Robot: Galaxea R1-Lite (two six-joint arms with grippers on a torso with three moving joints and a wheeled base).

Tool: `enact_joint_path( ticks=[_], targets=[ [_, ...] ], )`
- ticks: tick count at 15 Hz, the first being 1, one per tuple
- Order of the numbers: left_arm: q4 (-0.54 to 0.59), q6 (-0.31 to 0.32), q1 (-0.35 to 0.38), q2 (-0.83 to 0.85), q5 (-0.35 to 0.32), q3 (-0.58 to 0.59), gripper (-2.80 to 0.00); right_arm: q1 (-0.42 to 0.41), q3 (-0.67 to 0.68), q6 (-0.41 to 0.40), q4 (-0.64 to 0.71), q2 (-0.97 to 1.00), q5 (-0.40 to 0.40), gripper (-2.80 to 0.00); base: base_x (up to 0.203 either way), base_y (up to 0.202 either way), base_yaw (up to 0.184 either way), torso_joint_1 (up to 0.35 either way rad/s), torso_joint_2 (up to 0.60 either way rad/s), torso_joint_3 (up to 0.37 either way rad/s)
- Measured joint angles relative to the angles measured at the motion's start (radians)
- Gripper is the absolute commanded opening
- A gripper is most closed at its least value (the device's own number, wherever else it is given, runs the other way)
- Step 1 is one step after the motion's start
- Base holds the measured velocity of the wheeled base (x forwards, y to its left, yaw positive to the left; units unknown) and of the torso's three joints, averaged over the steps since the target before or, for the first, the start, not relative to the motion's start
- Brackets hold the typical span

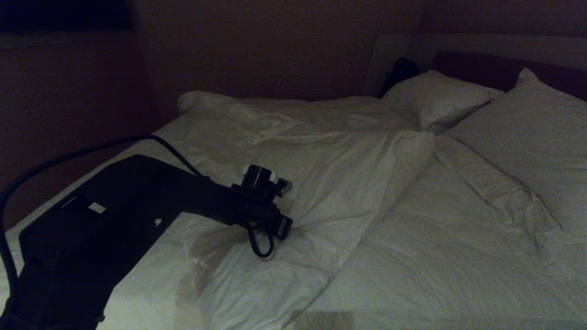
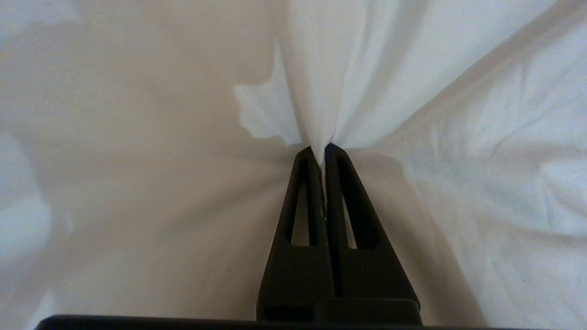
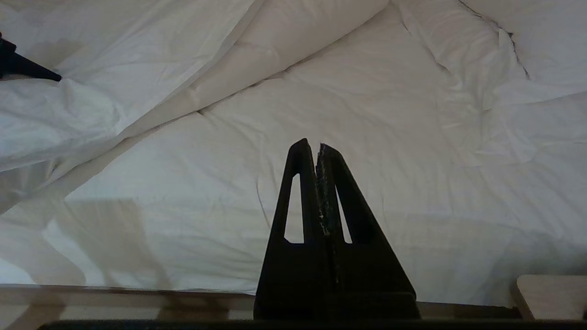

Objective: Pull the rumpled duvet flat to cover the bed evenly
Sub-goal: Flatten the corners of the folded blanket

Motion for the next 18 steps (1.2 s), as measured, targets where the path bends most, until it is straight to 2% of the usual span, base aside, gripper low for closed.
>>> enact_joint_path(
  ticks=[7,11,14,18],
  targets=[
    [-0.041,-0.004,0.006,-0.081,0.001,0.084,-2.8,0.0,0.0,0.0,0.0,0.0,0.0,-2.8,0.0,0.0,0.0,0.0,0.0,0.0],
    [-0.049,-0.032,0.031,-0.162,0.001,0.144,-2.8,0.0,0.0,-0.001,0.0,0.0,0.0,-2.8,0.0,0.0,0.0,0.0,0.0,0.0],
    [-0.073,-0.034,0.065,-0.224,0.001,0.221,-2.8,0.0,0.0,0.0,0.0,0.0,0.0,-2.8,0.0,0.0,0.0,0.0,0.0,0.0],
    [-0.163,-0.035,0.124,-0.316,0.0,0.381,-2.8,0.0,0.0,0.0,0.0,0.0,0.0,-2.8,0.0,0.0,0.0,0.0,0.0,0.0]
  ],
)
